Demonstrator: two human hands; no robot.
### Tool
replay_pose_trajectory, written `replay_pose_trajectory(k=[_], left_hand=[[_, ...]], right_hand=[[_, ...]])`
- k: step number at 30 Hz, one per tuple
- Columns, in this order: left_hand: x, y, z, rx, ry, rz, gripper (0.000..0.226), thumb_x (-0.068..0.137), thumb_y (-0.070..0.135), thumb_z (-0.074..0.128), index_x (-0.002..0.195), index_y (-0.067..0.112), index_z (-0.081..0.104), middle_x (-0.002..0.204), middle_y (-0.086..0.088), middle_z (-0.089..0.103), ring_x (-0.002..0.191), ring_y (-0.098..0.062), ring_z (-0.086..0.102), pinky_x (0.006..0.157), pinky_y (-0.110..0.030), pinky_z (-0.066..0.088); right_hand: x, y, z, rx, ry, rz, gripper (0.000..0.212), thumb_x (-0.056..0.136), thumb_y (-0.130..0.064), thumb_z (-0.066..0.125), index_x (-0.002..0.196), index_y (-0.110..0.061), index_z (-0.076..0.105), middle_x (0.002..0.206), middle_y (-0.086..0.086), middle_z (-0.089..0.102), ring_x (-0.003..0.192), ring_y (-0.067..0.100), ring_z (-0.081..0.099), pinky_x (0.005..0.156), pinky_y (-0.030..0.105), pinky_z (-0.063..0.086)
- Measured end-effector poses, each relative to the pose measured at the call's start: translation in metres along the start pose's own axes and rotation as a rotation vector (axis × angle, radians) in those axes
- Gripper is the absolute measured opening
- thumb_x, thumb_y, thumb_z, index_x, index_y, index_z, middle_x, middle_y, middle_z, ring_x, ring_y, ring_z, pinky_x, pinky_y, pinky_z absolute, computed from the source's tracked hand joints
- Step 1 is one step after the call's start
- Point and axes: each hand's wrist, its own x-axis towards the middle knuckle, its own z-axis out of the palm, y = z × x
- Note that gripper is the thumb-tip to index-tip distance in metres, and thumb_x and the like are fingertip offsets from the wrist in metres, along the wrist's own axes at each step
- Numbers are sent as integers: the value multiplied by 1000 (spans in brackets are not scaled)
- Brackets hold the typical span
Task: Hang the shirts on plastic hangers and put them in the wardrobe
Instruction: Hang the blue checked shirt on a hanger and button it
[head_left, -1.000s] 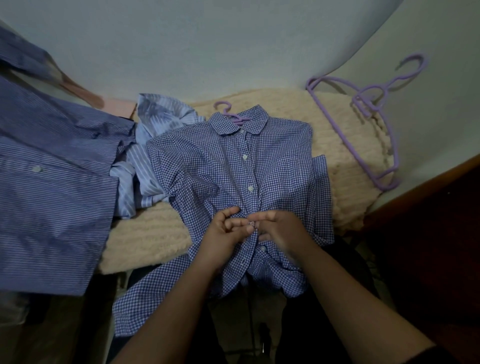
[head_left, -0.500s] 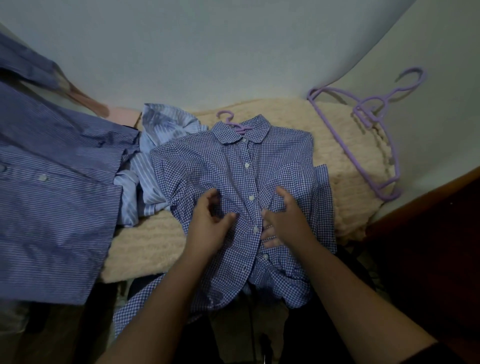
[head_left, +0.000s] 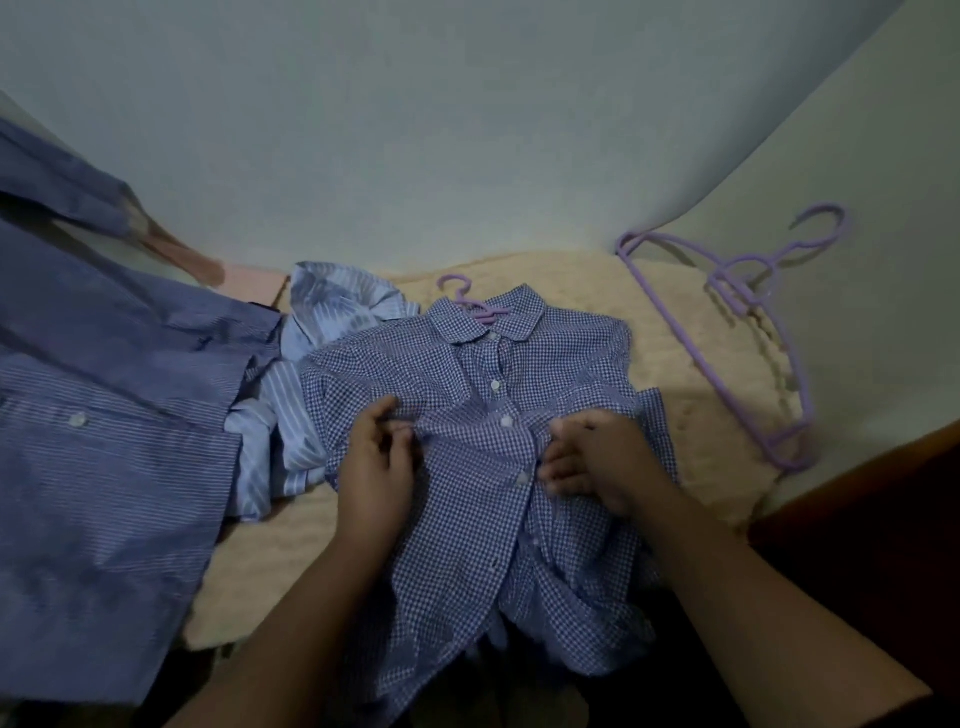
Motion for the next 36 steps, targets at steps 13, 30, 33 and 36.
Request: replay_pose_trajectory(k=[13, 30, 33, 36], left_hand=[[110, 27, 34, 257, -334, 133, 54, 93, 18, 57, 143, 14, 37, 142, -4, 46, 129, -20, 45, 106, -31, 35], [-61, 45, 3, 281, 35, 220, 41, 88, 45, 58, 118, 17, 60, 95, 13, 50, 91, -7, 48, 80, -24, 38], [-97, 25, 0, 311, -53, 19, 61, 85, 47, 66, 133, 13, 49, 115, 4, 57, 110, -17, 52, 94, -38, 44], [-107, 22, -9, 234, -123, -72, 51, 91, 28, 62, 137, 16, 45, 92, 9, 63, 89, -19, 62, 79, -37, 47]], right_hand=[[85, -60, 10, -156, 137, -241, 21, 97, -12, 49, 116, -5, 54, 118, 15, 60, 110, 31, 58, 87, 40, 49], [-63, 34, 20, -405, 313, -403, 20, 93, -18, 57, 112, -17, 54, 75, -3, 50, 62, 9, 48, 52, 19, 37], [-84, 47, 24, -424, 226, -305, 39, 84, -25, 69, 115, -23, 44, 79, -4, 46, 65, 9, 46, 55, 21, 38], [-94, 56, 27, -560, 158, -285, 55, 81, -14, 72, 125, -20, 39, 79, -8, 45, 68, 5, 45, 60, 20, 36]])
